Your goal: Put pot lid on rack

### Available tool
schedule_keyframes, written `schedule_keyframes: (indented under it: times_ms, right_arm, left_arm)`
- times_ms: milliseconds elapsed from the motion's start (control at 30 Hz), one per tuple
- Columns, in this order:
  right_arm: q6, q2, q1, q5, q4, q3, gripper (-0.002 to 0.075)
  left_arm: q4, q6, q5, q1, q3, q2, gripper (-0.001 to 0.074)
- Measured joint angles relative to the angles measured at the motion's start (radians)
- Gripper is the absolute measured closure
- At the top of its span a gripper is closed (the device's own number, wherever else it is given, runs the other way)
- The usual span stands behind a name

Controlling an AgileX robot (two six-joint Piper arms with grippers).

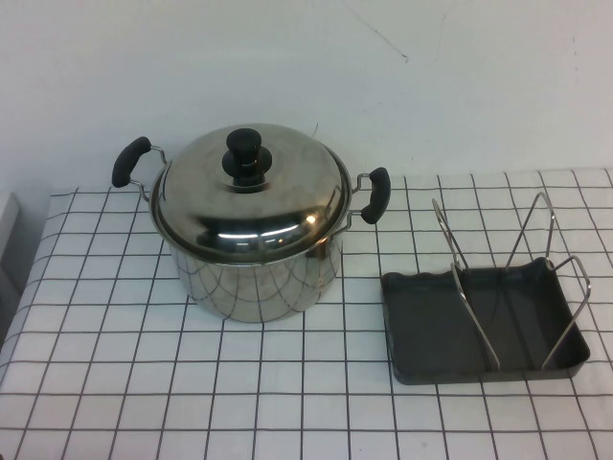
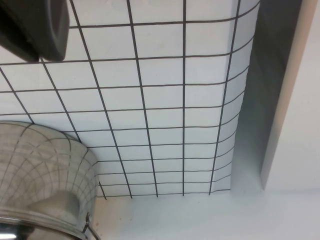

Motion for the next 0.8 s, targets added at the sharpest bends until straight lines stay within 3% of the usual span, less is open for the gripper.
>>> schedule_keyframes:
  times_ms: [800]
  right_arm:
    - [0.0,0.0,0.0,0.0,-0.008,0.0,0.0729]
  left_arm:
    - [0.01,0.0,0.0,0.0,0.0,0.0,0.0737]
